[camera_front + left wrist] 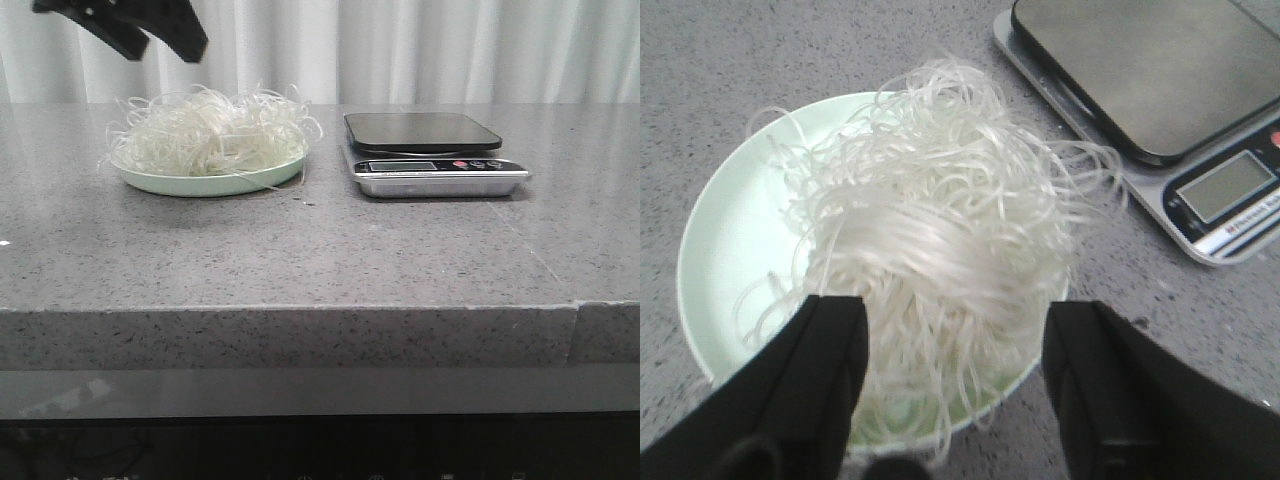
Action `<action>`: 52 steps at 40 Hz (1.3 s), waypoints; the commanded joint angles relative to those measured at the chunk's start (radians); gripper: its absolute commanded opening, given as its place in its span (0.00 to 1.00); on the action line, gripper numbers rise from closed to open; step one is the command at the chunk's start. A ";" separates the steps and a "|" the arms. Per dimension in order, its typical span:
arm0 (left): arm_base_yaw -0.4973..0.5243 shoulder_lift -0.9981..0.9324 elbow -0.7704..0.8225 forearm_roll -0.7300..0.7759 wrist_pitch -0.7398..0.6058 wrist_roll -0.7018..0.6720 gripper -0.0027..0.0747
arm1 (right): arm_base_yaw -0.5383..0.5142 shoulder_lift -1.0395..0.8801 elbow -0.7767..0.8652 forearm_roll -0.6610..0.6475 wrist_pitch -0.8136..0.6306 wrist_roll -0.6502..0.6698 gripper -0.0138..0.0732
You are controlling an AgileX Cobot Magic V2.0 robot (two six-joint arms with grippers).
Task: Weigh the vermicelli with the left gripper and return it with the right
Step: 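Lower the left gripper into the vermicelli heap and close it, then lift the vermicelli with the left gripper and carry it over the scale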
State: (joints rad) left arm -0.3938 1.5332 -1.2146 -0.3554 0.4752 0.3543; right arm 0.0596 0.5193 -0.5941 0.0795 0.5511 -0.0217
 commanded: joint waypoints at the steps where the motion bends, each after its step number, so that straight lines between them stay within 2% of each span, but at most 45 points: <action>1: -0.006 0.024 -0.073 -0.022 -0.064 0.001 0.65 | -0.008 0.012 -0.035 -0.007 -0.062 -0.001 0.73; 20: -0.006 0.199 -0.132 -0.020 -0.066 0.001 0.63 | -0.008 0.012 -0.035 -0.007 -0.062 -0.001 0.73; 23: -0.006 0.200 -0.132 -0.020 -0.066 0.001 0.56 | -0.008 0.012 -0.035 -0.007 -0.062 -0.001 0.73; 24: -0.006 0.200 -0.132 -0.020 -0.068 0.001 0.48 | -0.008 0.012 -0.035 -0.007 -0.062 -0.001 0.73; 27: -0.006 0.200 -0.132 -0.020 -0.066 0.001 0.37 | -0.008 0.012 -0.035 -0.007 -0.062 -0.001 0.73; 33: -0.006 0.198 -0.132 -0.020 -0.059 0.001 0.23 | -0.008 0.012 -0.035 -0.007 -0.062 -0.001 0.73; 41: -0.006 0.188 -0.183 -0.020 0.021 0.001 0.24 | -0.008 0.012 -0.035 -0.007 -0.062 -0.001 0.73; 52: -0.006 0.175 -0.377 -0.020 0.169 0.001 0.24 | -0.008 0.012 -0.035 -0.007 -0.062 -0.001 0.73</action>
State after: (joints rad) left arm -0.3938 1.7659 -1.5007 -0.3525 0.6580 0.3562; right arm 0.0596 0.5193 -0.5941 0.0795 0.5549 -0.0217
